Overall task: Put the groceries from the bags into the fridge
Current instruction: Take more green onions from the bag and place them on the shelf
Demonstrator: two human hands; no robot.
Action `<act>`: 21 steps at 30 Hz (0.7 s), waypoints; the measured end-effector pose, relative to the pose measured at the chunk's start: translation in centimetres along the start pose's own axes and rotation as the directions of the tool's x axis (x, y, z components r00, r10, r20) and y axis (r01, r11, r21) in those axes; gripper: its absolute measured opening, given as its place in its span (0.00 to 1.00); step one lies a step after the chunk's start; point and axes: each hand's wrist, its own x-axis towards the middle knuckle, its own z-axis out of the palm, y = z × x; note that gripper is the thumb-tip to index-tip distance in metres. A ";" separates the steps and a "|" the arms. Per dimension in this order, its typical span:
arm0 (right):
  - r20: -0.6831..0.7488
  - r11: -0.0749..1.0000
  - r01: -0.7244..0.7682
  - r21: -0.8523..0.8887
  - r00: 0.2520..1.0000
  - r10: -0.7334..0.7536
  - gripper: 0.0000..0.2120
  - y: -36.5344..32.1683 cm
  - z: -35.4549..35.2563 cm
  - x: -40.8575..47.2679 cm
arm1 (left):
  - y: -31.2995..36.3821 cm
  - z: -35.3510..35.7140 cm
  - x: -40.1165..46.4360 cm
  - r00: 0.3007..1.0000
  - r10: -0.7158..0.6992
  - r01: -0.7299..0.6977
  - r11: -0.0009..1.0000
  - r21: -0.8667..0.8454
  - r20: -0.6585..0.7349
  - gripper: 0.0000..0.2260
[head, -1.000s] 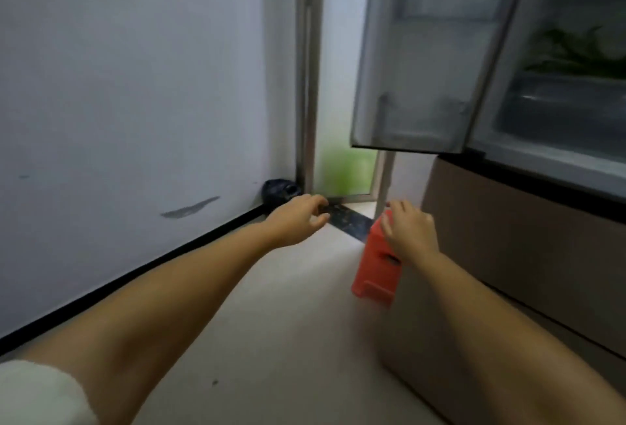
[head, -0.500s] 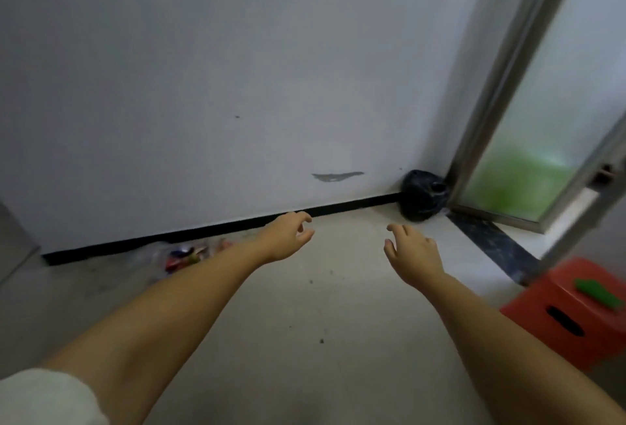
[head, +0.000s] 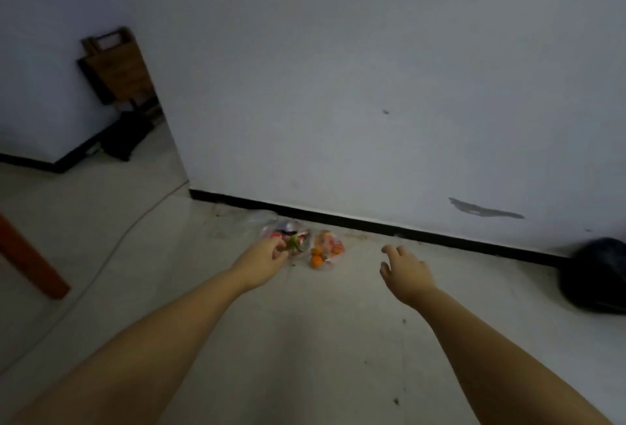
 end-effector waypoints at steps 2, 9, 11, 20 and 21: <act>0.055 0.998 0.060 -0.015 0.997 -0.059 0.20 -2.7 1.3 3.6 | -3.1 -0.9 2.1 0.998 -0.066 0.066 0.997 -0.027 0.006 0.11; 0.173 0.996 0.060 0.062 0.982 -0.070 0.23 -12.1 4.9 17.1 | -12.0 -5.1 13.1 0.988 -0.146 0.150 0.985 -0.084 0.058 0.12; 0.207 0.996 0.020 0.088 0.978 -0.038 0.24 -14.6 5.9 20.4 | -14.4 -6.7 16.7 0.985 -0.146 0.153 0.986 -0.065 0.094 0.11; 0.358 0.983 -0.078 0.169 0.934 0.012 0.17 -19.2 11.1 31.5 | -19.3 -6.7 30.8 0.942 -0.154 0.164 0.986 -0.007 0.299 0.06; 0.376 0.977 -0.109 0.182 0.926 0.033 0.17 -18.9 11.9 32.8 | -19.5 -5.9 32.3 0.937 -0.151 0.163 0.987 -0.012 0.316 0.07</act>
